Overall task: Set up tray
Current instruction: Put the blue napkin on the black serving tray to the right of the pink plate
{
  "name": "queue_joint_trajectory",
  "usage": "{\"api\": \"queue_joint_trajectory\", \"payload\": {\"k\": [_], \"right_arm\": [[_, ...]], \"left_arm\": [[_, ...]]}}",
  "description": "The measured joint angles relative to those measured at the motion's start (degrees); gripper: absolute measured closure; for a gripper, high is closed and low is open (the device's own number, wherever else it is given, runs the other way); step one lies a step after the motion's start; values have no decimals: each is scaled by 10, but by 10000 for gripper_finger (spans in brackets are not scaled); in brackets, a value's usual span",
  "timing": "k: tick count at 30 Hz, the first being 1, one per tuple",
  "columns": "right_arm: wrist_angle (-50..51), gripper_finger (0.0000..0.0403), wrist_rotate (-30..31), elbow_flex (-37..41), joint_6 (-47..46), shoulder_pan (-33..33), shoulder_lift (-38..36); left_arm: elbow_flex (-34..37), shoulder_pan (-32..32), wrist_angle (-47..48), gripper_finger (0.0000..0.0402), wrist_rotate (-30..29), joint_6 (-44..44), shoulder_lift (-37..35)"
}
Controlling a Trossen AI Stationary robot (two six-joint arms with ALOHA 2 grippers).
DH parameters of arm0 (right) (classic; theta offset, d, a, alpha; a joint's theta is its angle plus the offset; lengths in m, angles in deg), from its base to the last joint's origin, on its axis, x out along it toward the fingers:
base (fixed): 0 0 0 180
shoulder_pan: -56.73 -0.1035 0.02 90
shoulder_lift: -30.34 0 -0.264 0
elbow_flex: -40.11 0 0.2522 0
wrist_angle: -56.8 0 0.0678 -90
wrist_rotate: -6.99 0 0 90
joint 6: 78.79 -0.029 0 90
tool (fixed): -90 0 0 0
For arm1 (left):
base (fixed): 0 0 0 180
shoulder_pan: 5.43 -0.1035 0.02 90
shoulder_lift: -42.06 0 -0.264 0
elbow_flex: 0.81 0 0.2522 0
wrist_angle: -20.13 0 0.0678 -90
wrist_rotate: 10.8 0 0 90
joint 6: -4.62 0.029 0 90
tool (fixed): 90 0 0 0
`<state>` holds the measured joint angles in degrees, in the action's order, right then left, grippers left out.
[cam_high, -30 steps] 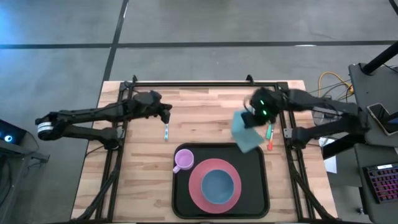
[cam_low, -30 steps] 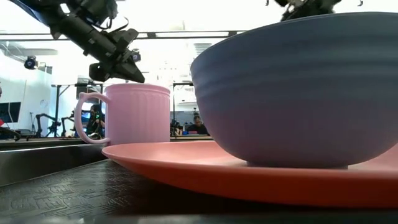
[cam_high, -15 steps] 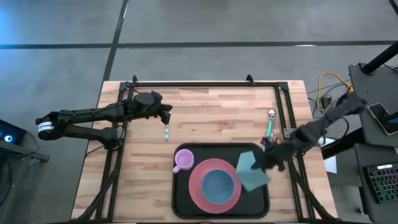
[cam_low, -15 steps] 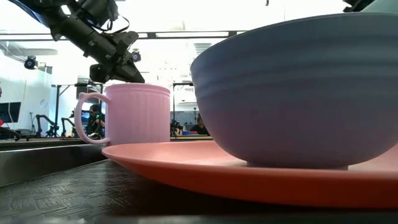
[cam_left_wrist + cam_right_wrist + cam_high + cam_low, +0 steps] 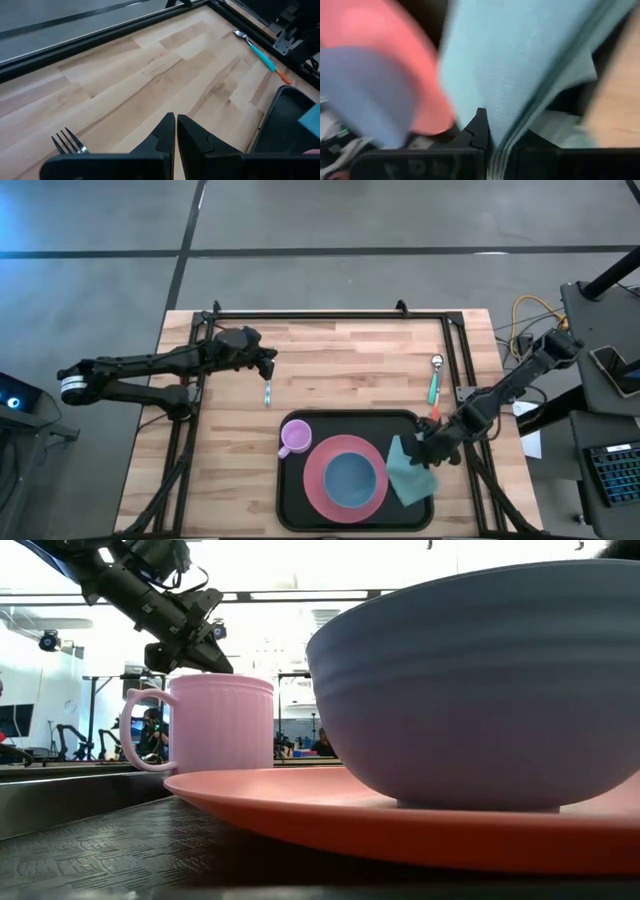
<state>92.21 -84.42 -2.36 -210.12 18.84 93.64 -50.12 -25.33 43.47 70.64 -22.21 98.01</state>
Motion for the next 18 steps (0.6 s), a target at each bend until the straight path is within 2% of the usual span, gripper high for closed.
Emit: {"api": "queue_joint_trajectory", "payload": {"k": [4, 9, 14, 18], "right_arm": [[6, 390, -33, 23, -3, 0, 15], [53, 390, 5, 26, 30, 12, 17], [58, 390, 14, 26, 106, 49, 17], [25, 390, -9, 22, 175, 75, 17]], "left_arm": [[0, 0, 0, 401, 1, -4, 0], [0, 0, 0, 401, 1, -12, 0], [0, 0, 0, 401, 1, -13, 0], [0, 0, 0, 401, 1, -14, 0]]}}
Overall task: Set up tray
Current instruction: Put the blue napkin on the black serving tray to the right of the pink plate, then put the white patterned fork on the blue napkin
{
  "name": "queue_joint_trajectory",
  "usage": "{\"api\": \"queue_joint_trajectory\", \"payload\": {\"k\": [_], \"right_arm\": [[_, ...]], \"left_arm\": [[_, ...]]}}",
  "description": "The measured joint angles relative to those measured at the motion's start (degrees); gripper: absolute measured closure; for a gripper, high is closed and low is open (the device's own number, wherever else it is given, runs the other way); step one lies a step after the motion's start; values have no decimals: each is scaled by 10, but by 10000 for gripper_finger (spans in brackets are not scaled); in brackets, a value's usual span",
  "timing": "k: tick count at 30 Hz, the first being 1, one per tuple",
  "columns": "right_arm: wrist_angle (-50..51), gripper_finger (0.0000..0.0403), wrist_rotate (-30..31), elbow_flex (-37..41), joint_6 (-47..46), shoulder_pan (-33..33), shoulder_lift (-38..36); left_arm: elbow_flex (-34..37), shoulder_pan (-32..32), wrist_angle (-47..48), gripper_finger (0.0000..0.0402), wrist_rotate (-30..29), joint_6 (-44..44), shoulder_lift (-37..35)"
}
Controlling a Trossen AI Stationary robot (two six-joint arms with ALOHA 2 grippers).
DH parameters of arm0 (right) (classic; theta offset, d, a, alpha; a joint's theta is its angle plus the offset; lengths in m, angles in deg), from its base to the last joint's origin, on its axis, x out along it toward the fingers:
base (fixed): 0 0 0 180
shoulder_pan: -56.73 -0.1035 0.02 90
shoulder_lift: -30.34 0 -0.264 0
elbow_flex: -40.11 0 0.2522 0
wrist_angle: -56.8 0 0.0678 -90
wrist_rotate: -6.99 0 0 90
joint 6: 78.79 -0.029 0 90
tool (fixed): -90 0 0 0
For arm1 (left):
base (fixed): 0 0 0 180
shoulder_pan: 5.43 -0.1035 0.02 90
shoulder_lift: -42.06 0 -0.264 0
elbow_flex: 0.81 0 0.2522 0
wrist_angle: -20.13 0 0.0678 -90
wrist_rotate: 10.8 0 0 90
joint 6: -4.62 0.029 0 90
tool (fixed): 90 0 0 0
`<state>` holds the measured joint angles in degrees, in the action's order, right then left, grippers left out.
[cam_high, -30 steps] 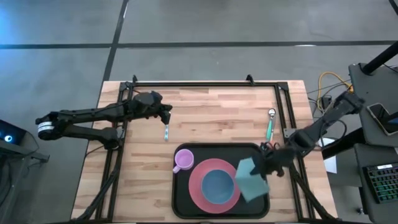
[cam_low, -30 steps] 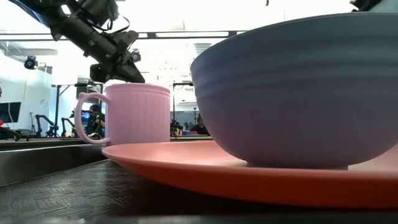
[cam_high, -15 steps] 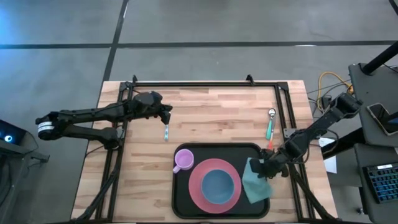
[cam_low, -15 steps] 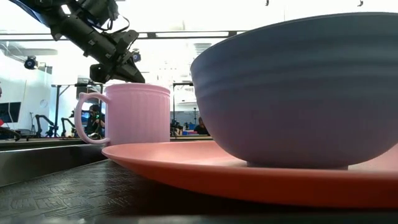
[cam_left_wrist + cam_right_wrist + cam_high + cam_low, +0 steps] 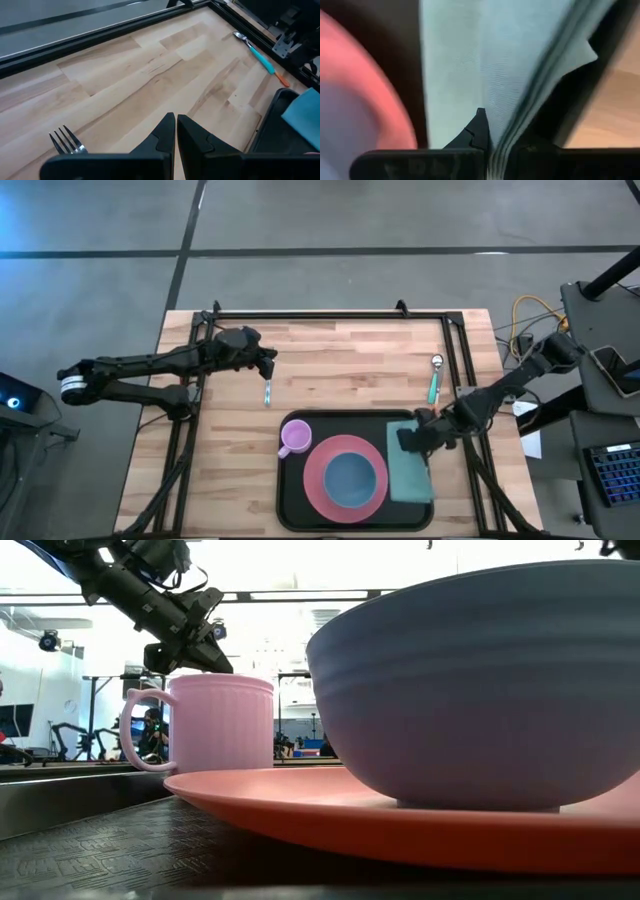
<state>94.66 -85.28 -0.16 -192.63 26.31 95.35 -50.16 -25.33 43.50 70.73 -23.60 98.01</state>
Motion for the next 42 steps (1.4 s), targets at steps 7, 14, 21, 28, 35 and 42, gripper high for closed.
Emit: {"api": "queue_joint_trajectory", "payload": {"k": [7, 14, 21, 28, 35, 42], "right_arm": [[7, 390, -68, -1, 43, -3, 0], [-26, 384, -65, 0, 24, -3, 20], [-84, 318, -84, -11, -15, -3, 117], [13, 236, -92, -64, 65, -3, 142], [236, 201, -70, -131, 161, -3, 118], [341, 197, 1, -182, 193, 15, 76]], "left_arm": [[0, 0, 0, 401, 0, -13, 0], [0, 0, 0, 401, 0, -13, 0], [0, 0, 0, 401, 0, -20, 0], [0, 0, 0, 401, 0, -25, 0], [0, 0, 1, 401, 0, -25, 0], [0, 0, 0, 401, 0, -25, 0]]}}
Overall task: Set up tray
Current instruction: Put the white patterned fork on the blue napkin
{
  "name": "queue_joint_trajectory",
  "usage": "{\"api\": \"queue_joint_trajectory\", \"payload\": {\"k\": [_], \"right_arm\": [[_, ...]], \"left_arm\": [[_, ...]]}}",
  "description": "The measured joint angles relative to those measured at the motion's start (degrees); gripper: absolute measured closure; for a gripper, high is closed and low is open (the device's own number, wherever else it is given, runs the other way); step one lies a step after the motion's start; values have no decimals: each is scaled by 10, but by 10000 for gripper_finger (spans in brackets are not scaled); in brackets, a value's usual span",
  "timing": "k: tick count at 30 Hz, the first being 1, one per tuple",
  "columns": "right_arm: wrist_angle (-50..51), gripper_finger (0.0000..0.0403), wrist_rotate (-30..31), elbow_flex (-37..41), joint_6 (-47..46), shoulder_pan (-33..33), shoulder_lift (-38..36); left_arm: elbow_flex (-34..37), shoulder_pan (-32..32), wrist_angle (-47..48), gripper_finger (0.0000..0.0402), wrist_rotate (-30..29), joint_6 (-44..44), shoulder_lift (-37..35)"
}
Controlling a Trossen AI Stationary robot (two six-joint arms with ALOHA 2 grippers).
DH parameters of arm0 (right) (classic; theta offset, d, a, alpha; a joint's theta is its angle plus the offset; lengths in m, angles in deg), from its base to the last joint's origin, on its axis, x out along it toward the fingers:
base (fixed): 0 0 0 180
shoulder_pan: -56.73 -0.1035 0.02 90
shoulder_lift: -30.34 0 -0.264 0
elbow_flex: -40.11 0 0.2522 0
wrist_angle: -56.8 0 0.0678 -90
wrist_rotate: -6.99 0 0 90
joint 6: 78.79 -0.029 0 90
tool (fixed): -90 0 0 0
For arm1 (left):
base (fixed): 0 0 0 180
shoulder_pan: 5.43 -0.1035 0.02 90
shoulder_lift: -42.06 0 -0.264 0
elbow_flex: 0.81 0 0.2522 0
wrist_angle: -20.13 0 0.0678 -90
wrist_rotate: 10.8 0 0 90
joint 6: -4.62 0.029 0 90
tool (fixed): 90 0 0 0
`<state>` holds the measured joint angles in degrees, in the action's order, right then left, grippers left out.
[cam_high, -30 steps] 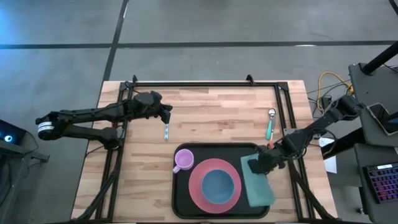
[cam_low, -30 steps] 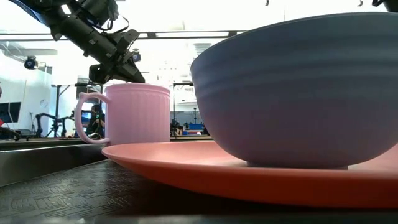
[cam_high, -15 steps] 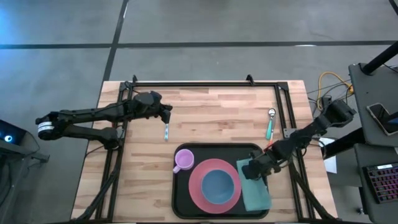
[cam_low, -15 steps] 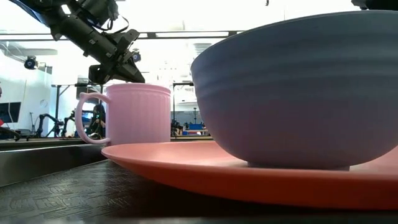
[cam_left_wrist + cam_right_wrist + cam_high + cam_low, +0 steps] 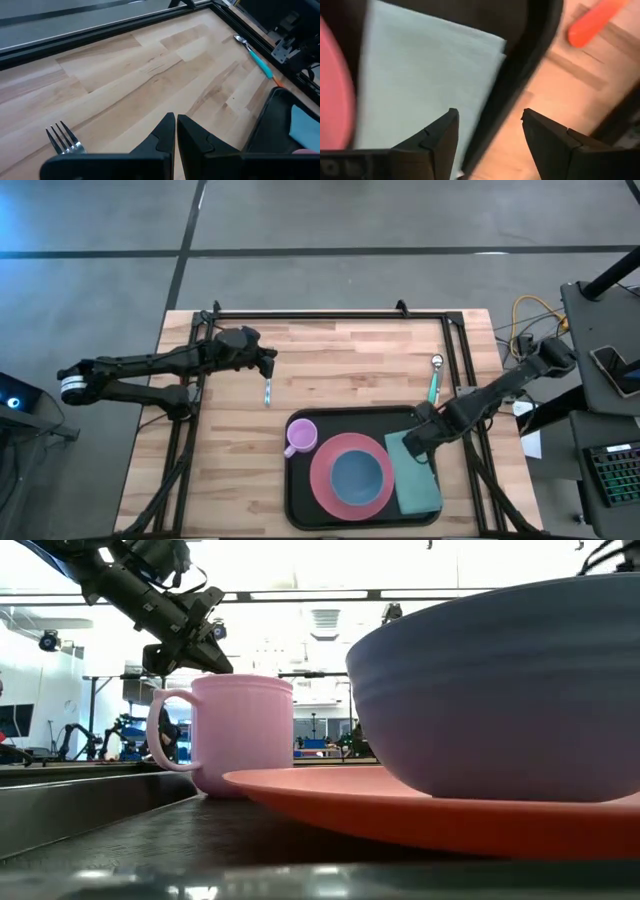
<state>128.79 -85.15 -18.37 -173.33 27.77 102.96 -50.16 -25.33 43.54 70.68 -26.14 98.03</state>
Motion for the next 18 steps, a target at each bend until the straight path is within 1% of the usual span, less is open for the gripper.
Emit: {"api": "queue_joint_trajectory", "payload": {"k": [2, 4, 7, 9, 13, 18], "right_arm": [[-2, 197, 6, -1, -11, 18, -17], [14, 197, 26, 0, -37, 38, -33], [66, 197, 50, 0, -90, 77, -58], [89, 197, 57, 1, -90, 113, -76], [89, 197, 69, 1, 2, 209, -88], [91, 197, 68, 2, 161, 343, -44]], "left_arm": [[0, 0, 0, 401, 0, 0, 0], [0, 0, 0, 401, 0, 0, 0], [0, 0, 0, 401, 0, -6, 0], [0, 0, 0, 401, 0, -21, 0], [0, 0, 0, 401, 0, -30, 0], [0, 0, 0, 401, 0, -39, 0]]}}
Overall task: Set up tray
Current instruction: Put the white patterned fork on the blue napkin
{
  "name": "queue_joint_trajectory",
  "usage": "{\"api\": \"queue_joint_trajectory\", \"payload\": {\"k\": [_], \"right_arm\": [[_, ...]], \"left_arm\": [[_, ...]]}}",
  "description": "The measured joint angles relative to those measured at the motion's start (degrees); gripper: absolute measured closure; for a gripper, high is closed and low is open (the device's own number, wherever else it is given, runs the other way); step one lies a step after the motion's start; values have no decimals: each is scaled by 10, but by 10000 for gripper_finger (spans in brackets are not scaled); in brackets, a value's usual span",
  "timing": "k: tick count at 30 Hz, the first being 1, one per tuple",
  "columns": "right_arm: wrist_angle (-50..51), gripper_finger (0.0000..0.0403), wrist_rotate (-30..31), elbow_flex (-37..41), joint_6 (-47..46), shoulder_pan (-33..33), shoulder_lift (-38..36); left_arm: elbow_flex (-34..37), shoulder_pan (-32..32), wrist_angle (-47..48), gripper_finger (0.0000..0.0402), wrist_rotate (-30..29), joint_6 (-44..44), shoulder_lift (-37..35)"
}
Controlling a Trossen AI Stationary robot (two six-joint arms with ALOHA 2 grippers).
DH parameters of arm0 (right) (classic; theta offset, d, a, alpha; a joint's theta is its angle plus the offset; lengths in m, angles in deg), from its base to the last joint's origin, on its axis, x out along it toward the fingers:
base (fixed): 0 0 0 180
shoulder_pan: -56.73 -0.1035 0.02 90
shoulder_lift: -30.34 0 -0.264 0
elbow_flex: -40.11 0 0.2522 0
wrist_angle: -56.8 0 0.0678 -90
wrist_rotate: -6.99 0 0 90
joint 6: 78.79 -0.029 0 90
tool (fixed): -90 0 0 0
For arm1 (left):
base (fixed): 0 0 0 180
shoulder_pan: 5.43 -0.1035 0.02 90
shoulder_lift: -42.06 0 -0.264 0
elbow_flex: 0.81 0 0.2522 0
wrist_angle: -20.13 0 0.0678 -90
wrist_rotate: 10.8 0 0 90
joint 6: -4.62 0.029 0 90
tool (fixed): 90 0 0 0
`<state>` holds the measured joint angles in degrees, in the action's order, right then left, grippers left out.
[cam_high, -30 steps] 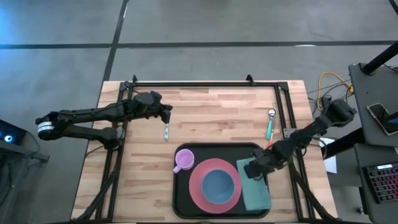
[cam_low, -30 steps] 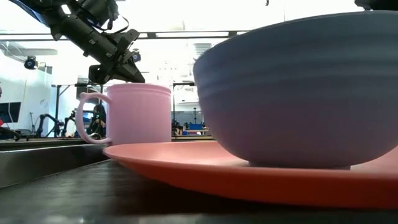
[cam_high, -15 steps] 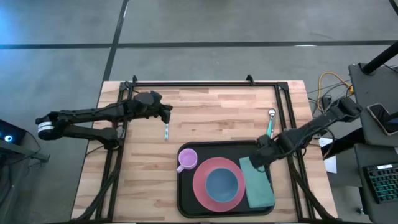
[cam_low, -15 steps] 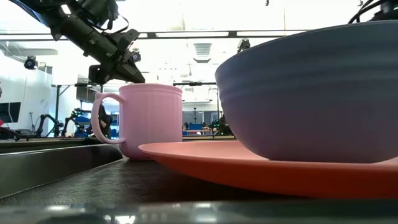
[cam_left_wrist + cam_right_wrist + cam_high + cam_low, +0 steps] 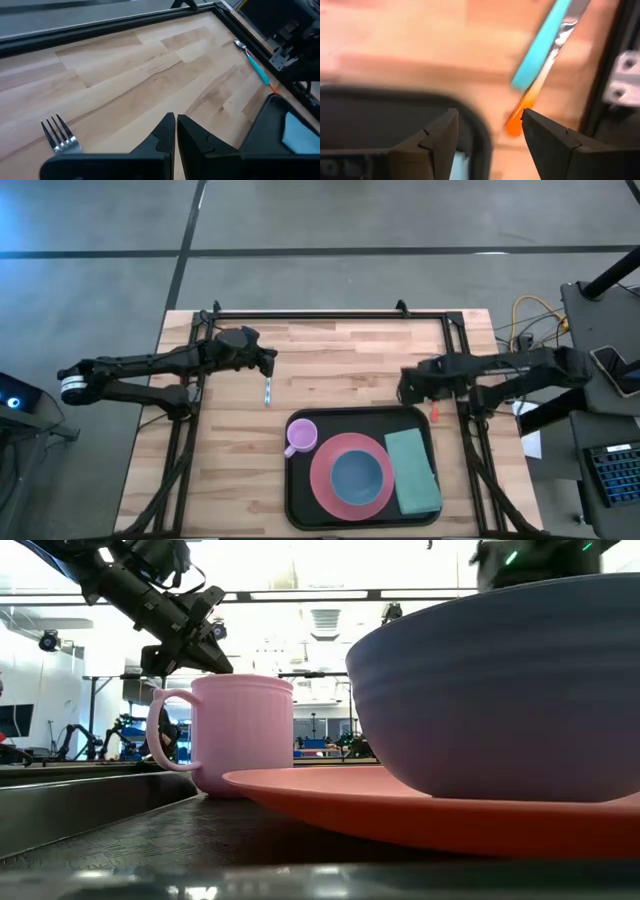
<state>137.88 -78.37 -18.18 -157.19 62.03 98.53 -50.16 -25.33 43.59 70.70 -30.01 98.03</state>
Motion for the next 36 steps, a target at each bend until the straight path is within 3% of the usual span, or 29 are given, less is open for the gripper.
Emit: {"api": "queue_joint_trajectory", "payload": {"k": [4, 9, 17, 21, 29, 36], "right_arm": [[-14, 197, 0, 1, 111, 109, 45], [-148, 204, -52, -11, 216, 201, 87], [-198, 225, -51, -97, 297, 207, 173], [-200, 223, -44, -141, 350, 207, 222], [-196, 222, -65, -225, 423, 207, 314], [-196, 223, -97, -240, 431, 207, 341]], "left_arm": [[0, 0, 14, 402, 0, -33, 0], [0, 4, 65, 402, 1, -69, -7], [0, 12, 228, 397, -31, -192, -7], [0, 16, 225, 362, -40, -196, 7], [0, 16, 216, 255, -46, -206, 56], [0, 15, 164, 229, -36, -206, 107]]}}
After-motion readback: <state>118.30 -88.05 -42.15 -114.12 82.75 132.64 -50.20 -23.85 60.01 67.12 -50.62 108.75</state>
